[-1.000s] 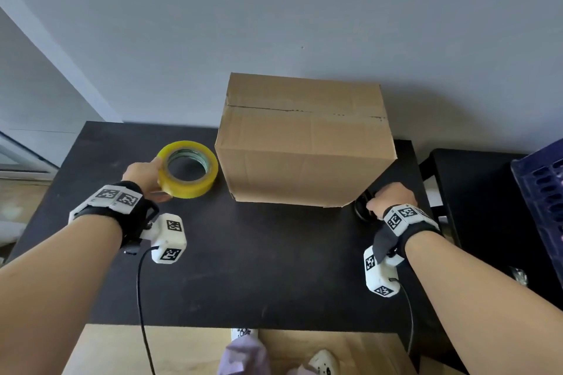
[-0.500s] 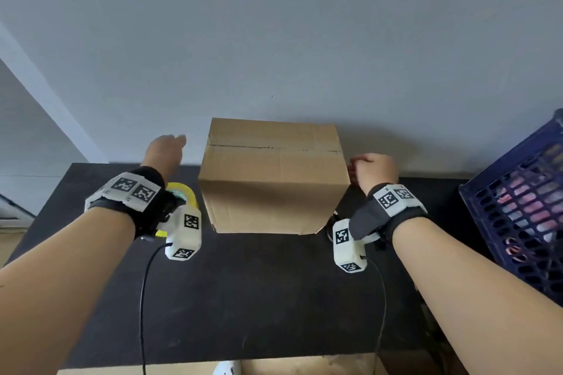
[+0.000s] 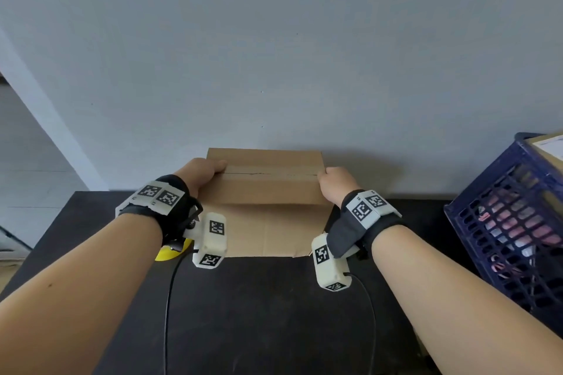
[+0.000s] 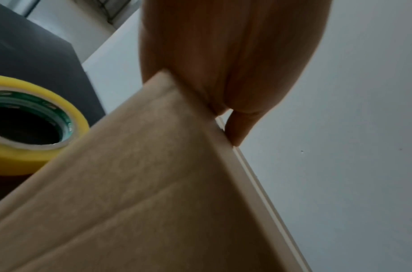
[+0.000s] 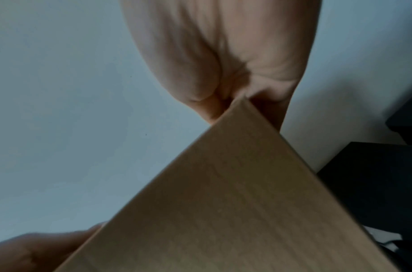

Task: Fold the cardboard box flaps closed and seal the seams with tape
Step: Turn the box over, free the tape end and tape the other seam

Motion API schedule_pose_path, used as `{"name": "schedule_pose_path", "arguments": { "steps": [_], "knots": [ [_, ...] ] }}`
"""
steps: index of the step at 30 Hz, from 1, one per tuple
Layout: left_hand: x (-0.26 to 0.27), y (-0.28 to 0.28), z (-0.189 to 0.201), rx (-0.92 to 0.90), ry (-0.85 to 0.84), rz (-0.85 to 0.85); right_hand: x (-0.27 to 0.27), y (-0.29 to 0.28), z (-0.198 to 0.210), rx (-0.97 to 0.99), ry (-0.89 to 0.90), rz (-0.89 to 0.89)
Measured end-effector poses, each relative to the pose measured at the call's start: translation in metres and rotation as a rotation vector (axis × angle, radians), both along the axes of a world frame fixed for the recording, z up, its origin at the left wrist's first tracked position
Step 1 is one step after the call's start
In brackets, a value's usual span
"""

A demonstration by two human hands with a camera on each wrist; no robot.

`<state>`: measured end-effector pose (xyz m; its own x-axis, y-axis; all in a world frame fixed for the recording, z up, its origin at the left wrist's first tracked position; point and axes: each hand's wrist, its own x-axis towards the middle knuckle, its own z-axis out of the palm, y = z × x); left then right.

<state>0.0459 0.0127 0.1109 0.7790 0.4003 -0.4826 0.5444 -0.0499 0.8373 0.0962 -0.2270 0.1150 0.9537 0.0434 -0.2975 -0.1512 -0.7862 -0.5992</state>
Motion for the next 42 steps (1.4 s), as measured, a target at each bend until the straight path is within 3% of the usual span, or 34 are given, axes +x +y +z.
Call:
{"name": "schedule_pose_path", "arguments": {
  "steps": [7, 10, 19, 27, 33, 42],
  "knots": [
    [-0.008, 0.0, 0.0, -0.136, 0.003, 0.082, -0.004, -0.005, -0.002, 0.299, 0.236, -0.145],
    [-0.01, -0.001, 0.001, -0.128, -0.003, 0.067, -0.005, -0.004, -0.003, 0.316, 0.285, -0.154],
    [-0.03, -0.001, 0.022, -0.155, 0.017, -0.006, 0.008, -0.014, -0.01, 0.368, 0.274, -0.106],
    [-0.039, 0.004, 0.055, -0.153, -0.131, 0.034, -0.005, -0.012, 0.045, 0.558, 0.12, -0.243],
    [-0.042, 0.011, 0.068, -0.125, -0.157, 0.094, -0.009, -0.01, 0.058, 0.523, 0.05, -0.216],
    [-0.045, 0.002, 0.069, -0.039, -0.098, 0.02, -0.02, -0.024, 0.07, 0.536, 0.117, -0.26]
  ]
}}
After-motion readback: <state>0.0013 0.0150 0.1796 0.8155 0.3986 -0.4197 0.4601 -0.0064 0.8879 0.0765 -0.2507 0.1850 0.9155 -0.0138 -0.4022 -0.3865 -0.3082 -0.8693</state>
